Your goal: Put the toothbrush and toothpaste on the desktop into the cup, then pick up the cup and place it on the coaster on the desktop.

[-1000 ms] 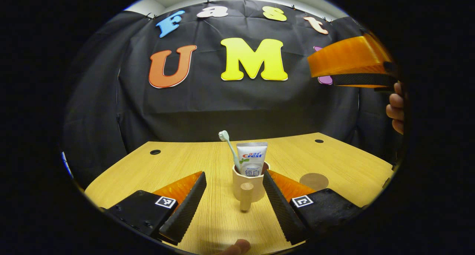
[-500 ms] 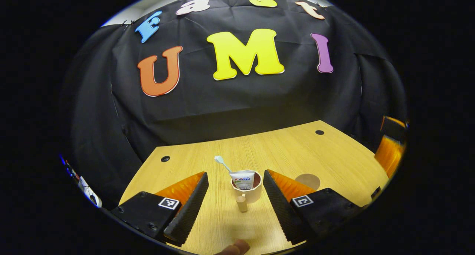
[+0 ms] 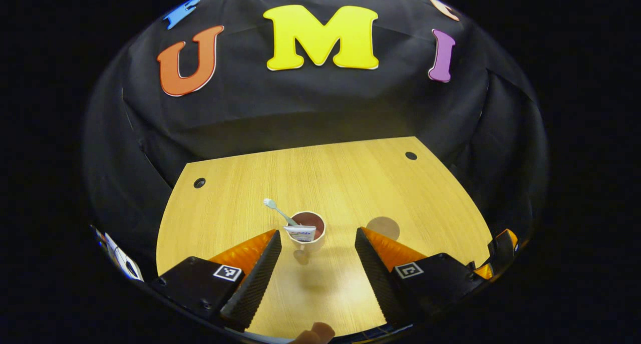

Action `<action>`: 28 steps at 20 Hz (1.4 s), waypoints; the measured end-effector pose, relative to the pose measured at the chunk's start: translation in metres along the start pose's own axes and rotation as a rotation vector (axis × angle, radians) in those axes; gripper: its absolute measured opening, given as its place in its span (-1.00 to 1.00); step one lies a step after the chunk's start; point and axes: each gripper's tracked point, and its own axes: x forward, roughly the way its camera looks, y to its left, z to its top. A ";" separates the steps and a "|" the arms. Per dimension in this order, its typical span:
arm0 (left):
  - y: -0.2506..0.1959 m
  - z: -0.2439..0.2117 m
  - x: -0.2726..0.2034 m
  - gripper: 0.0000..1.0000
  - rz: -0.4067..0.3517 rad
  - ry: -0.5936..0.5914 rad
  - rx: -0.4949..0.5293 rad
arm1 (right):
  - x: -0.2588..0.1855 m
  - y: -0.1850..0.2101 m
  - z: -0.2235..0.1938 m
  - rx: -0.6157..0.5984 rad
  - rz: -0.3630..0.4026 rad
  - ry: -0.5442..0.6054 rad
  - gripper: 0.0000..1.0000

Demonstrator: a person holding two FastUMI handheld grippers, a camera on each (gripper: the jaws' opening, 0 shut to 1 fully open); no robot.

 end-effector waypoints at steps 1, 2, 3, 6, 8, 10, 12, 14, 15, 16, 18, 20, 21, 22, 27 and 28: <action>0.002 -0.003 0.006 0.89 -0.009 0.033 0.010 | -0.002 -0.003 -0.003 -0.003 -0.008 0.003 0.82; 0.001 -0.006 0.014 0.89 -0.017 0.062 0.010 | -0.001 -0.008 -0.004 -0.014 -0.023 0.006 0.90; 0.004 -0.009 0.021 0.89 -0.009 0.080 -0.007 | -0.002 -0.011 -0.004 -0.031 -0.035 0.005 0.90; 0.009 -0.031 0.039 0.89 -0.032 0.195 -0.045 | -0.003 -0.011 -0.003 -0.060 -0.039 0.002 0.90; 0.009 -0.045 0.050 0.90 -0.026 0.250 -0.051 | -0.003 -0.016 0.000 -0.057 -0.043 -0.006 0.90; 0.007 -0.054 0.061 0.90 -0.038 0.304 -0.016 | -0.003 -0.021 0.002 -0.036 -0.048 -0.008 0.90; 0.009 -0.059 0.069 0.89 -0.003 0.351 0.038 | -0.002 -0.027 0.002 -0.016 -0.052 -0.006 0.90; 0.005 -0.063 0.080 0.90 0.011 0.408 0.057 | 0.000 -0.033 0.003 -0.019 -0.063 -0.003 0.99; 0.003 -0.065 0.084 0.89 0.010 0.435 0.068 | 0.000 -0.038 0.003 -0.025 -0.075 -0.004 0.90; 0.000 -0.067 0.088 0.88 -0.003 0.458 0.081 | 0.000 -0.043 0.005 -0.027 -0.088 -0.011 0.90; 0.000 -0.074 0.094 0.82 -0.003 0.518 0.090 | 0.001 -0.050 0.008 -0.015 -0.102 -0.021 0.90; 0.001 -0.081 0.099 0.74 0.015 0.571 0.097 | 0.003 -0.055 0.004 0.003 -0.105 -0.007 0.90; 0.000 -0.081 0.101 0.66 0.014 0.586 0.095 | 0.004 -0.058 0.003 0.006 -0.112 0.003 0.90; -0.003 -0.080 0.104 0.56 0.006 0.590 0.084 | 0.006 -0.062 0.001 0.007 -0.117 0.008 0.90; -0.028 -0.066 0.103 0.01 -0.053 0.650 0.046 | 0.008 -0.065 0.001 0.005 -0.122 0.014 0.99; -0.030 -0.058 0.099 0.01 -0.053 0.644 0.038 | 0.008 -0.065 0.000 0.004 -0.124 0.014 0.90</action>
